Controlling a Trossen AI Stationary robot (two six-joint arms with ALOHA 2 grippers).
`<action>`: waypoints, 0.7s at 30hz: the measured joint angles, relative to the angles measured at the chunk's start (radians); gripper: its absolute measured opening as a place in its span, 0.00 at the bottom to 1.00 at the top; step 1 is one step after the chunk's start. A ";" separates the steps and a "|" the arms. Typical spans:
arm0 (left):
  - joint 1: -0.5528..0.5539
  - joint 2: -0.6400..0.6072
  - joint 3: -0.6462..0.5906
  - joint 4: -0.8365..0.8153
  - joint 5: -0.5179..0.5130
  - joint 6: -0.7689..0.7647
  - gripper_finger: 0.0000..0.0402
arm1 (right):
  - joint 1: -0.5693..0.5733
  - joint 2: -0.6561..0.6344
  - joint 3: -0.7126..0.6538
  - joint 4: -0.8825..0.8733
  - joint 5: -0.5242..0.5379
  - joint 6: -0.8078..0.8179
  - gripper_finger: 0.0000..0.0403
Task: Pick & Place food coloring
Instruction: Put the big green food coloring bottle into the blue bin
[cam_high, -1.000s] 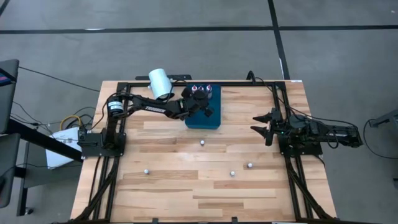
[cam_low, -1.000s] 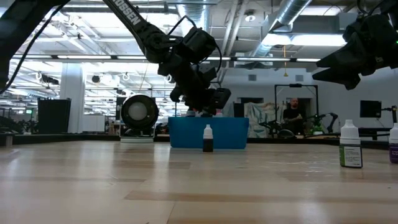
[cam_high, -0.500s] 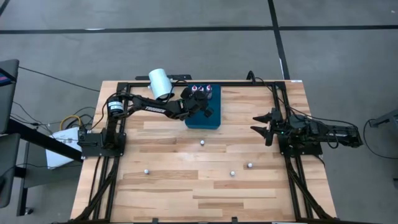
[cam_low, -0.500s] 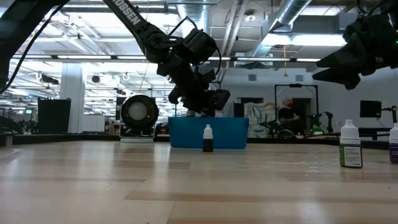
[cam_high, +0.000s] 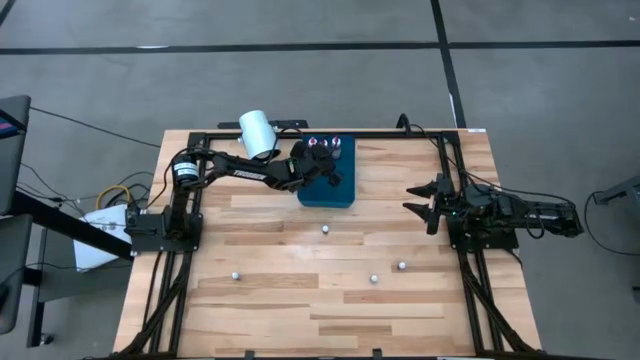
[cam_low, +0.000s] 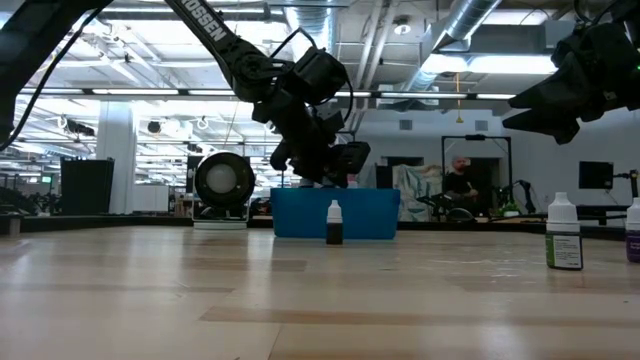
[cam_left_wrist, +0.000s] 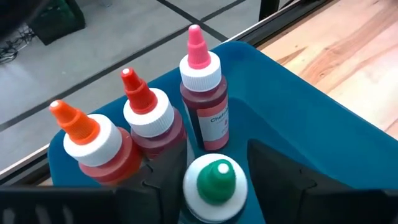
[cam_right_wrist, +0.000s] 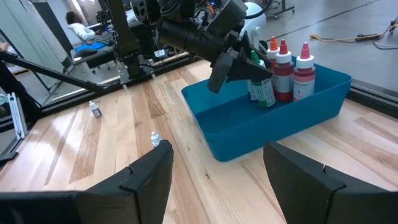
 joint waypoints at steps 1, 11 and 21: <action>0.000 0.000 0.000 0.000 0.000 -0.005 0.41 | 0.000 0.000 0.000 0.000 0.000 0.000 0.59; 0.000 0.000 0.000 -0.001 0.002 -0.019 0.56 | 0.000 0.000 0.000 0.000 0.000 0.000 0.59; 0.000 0.000 0.078 -0.004 0.007 0.057 0.58 | 0.000 0.000 0.000 0.000 -0.001 0.000 0.59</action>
